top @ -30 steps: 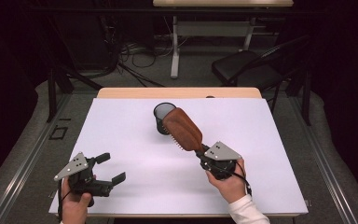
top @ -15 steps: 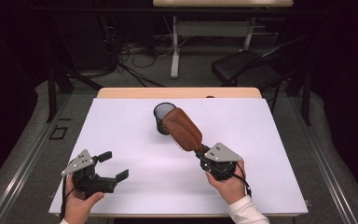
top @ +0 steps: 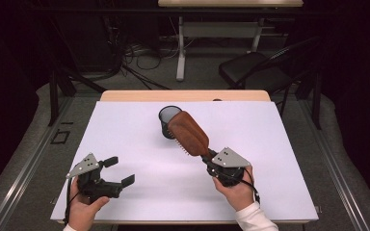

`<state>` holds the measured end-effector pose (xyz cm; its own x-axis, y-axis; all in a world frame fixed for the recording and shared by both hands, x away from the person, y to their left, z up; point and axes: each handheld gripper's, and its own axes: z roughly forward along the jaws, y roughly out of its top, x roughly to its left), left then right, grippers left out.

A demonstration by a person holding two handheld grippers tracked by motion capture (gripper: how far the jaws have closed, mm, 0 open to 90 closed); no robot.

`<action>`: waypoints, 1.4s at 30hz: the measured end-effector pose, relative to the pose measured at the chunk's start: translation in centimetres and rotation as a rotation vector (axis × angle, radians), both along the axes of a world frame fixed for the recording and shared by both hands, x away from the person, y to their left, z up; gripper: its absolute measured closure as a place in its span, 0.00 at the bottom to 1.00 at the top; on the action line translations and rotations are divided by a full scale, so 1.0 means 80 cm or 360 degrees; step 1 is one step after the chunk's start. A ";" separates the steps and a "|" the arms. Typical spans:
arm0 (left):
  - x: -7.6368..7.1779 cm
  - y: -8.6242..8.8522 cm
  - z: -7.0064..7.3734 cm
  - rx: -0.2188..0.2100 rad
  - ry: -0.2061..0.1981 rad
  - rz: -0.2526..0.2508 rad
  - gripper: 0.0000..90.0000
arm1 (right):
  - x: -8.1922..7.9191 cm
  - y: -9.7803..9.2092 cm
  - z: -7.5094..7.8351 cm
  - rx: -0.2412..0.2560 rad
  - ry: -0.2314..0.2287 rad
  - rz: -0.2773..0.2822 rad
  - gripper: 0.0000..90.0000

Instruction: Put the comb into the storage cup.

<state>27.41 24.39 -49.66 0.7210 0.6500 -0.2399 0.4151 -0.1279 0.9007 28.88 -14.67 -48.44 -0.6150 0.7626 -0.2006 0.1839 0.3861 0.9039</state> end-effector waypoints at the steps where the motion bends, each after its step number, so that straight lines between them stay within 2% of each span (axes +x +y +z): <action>1: 0.000 0.000 0.000 0.0000 0.0006 -0.0002 0.00 | 0.000 0.000 0.000 0.0003 0.0000 0.0000 0.80; 18: 0.002 0.001 0.002 -0.0052 0.0044 -0.0017 0.00 | -0.003 0.001 0.001 0.0015 -0.0009 0.0007 0.80; 25: 0.005 -0.001 0.004 -0.0055 0.0047 0.0006 0.00 | -0.003 0.002 0.001 0.0018 -0.0011 0.0009 0.80; 42: 0.024 -0.027 0.025 -0.0042 0.0065 -0.0048 0.00 | -0.005 0.002 0.003 0.0028 -0.0022 0.0012 0.80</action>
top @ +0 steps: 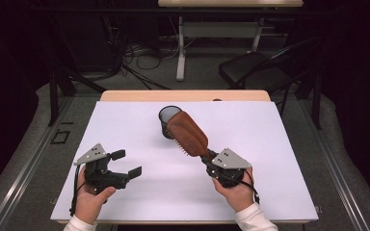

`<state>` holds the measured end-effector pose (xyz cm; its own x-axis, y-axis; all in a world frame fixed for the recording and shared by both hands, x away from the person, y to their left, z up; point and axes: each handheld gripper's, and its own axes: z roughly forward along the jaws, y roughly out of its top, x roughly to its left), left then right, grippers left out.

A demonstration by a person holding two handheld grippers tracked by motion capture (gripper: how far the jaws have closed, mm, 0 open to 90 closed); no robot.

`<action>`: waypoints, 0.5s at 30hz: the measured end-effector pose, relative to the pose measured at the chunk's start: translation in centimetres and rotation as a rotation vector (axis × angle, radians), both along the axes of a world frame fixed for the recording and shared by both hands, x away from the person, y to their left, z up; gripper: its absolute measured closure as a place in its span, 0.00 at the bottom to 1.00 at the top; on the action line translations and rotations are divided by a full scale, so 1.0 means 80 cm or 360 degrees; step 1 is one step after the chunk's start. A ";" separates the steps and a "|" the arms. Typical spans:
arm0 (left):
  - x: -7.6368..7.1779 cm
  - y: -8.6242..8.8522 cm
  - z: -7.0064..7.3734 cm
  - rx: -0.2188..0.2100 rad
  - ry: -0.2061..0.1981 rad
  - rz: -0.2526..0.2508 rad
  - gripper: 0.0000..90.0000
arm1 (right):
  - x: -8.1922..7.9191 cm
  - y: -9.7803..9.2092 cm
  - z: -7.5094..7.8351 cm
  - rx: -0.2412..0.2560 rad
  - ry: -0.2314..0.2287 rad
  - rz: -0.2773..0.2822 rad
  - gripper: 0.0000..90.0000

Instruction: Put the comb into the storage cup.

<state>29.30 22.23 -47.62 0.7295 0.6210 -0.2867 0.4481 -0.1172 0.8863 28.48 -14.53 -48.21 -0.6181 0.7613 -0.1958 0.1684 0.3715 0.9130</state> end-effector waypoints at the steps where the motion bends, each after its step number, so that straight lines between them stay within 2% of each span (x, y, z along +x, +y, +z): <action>1: 0.002 -0.002 0.001 0.0006 0.0006 -0.0006 0.00 | 0.000 0.000 0.000 0.0001 0.0000 -0.0001 0.80; 7: 0.013 -0.018 0.009 -0.0001 0.0018 -0.0036 0.00 | 0.000 0.000 0.000 0.0005 -0.0002 -0.0001 0.80; 10: 0.018 -0.027 0.015 0.0014 0.0007 -0.0048 0.00 | 0.000 0.000 0.000 0.0006 -0.0003 -0.0002 0.80; 15: 0.024 -0.040 0.025 -0.0002 -0.0007 -0.0077 0.00 | -0.001 -0.001 0.001 0.0006 -0.0009 -0.0003 0.80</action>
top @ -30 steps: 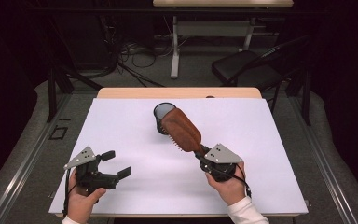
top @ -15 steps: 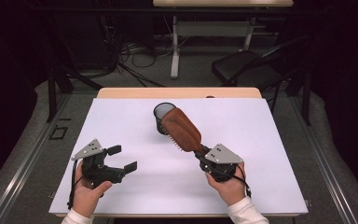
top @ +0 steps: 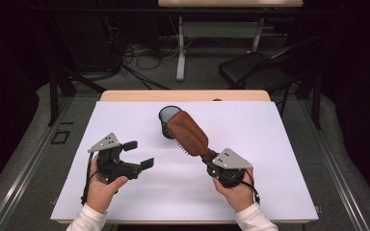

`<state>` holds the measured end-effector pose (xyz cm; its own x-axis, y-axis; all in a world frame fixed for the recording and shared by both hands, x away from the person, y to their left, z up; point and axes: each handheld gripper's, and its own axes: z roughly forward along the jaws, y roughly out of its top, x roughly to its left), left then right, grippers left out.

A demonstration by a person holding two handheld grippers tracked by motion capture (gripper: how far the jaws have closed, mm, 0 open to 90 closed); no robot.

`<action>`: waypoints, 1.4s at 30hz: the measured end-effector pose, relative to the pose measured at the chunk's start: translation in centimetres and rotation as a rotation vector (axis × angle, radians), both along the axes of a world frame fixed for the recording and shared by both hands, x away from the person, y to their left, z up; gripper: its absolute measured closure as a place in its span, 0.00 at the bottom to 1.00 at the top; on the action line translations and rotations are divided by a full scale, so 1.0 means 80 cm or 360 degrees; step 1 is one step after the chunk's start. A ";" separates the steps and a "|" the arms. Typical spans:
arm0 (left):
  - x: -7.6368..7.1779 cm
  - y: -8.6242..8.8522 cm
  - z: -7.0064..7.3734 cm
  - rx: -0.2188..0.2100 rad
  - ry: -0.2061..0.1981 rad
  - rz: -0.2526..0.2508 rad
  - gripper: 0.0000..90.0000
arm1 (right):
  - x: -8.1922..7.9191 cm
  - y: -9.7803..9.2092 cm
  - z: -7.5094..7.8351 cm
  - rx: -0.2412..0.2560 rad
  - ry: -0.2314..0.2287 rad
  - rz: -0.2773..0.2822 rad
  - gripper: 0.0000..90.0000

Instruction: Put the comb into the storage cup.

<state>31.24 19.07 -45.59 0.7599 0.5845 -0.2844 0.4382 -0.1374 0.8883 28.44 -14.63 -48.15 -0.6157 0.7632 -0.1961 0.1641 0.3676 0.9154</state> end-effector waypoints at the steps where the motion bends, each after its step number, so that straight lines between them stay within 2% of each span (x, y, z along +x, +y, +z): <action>1: 0.001 -0.002 0.002 0.0000 0.0001 -0.0008 0.00 | 0.000 0.000 0.000 0.0003 0.0001 -0.0003 0.80; 9: 0.008 -0.016 0.010 -0.0047 0.0033 -0.0050 0.00 | -0.001 -0.002 0.000 0.0010 -0.0010 -0.0014 0.80; 20: 0.017 -0.029 0.021 -0.0060 0.0056 -0.0066 0.01 | -0.003 0.000 -0.001 -0.0002 -0.0045 -0.0019 0.80; 24: 0.021 -0.034 0.025 -0.0088 0.0071 -0.0070 0.01 | -0.004 0.000 0.000 0.0003 -0.0063 -0.0032 0.80; 35: 0.031 -0.043 0.033 -0.0119 0.0087 -0.0078 0.01 | -0.007 0.003 -0.005 -0.0044 -0.0118 -0.0072 0.80; 42: 0.037 -0.050 0.033 -0.0148 0.0126 -0.0085 0.03 | -0.008 0.007 -0.007 -0.0051 -0.0131 -0.0067 0.80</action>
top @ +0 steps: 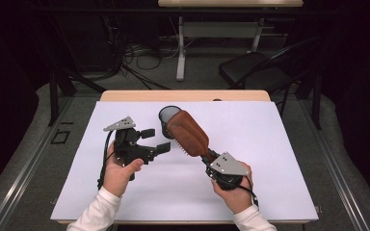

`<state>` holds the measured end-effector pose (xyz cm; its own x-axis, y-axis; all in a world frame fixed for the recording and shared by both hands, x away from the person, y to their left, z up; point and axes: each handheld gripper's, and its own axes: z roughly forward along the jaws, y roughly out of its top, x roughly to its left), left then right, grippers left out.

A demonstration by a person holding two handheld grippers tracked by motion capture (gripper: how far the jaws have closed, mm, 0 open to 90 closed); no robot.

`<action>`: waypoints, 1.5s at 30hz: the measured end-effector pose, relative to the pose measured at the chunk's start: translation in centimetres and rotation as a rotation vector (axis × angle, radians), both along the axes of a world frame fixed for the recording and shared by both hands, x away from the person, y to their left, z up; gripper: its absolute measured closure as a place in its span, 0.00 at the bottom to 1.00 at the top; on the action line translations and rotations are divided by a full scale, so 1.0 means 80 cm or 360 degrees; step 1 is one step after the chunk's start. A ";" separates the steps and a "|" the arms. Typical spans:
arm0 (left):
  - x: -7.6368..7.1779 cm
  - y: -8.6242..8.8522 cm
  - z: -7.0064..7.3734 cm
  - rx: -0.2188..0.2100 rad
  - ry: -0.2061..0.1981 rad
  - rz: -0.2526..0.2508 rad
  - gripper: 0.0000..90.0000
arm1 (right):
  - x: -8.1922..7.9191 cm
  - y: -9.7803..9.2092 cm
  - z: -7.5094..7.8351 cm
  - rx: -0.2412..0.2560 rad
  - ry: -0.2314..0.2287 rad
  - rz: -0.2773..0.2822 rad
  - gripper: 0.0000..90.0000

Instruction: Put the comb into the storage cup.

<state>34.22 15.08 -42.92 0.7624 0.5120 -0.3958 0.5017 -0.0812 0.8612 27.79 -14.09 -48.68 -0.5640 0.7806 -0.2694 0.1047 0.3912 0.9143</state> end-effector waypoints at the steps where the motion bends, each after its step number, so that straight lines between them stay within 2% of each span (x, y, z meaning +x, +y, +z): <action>1: 0.001 -0.001 0.000 -0.0007 0.0005 -0.0001 0.03 | 0.000 0.000 0.000 -0.0004 0.0000 0.0000 0.80; 16: 0.017 -0.023 0.003 -0.0036 0.0076 -0.0028 0.04 | -0.003 0.004 0.000 -0.0009 -0.0019 0.0013 0.80; 39: 0.026 -0.048 0.003 -0.0063 0.0136 -0.0061 0.09 | -0.005 0.008 0.000 -0.0011 -0.0036 0.0028 0.80; 45: 0.029 -0.051 0.000 -0.0088 0.0176 -0.0057 0.11 | -0.006 0.008 0.001 -0.0003 -0.0045 0.0026 0.80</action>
<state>36.53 10.98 -42.89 0.7299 0.4601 -0.5055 0.5916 -0.0546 0.8044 27.33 -13.47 -48.60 -0.5691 0.7707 -0.2868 0.0724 0.3944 0.9161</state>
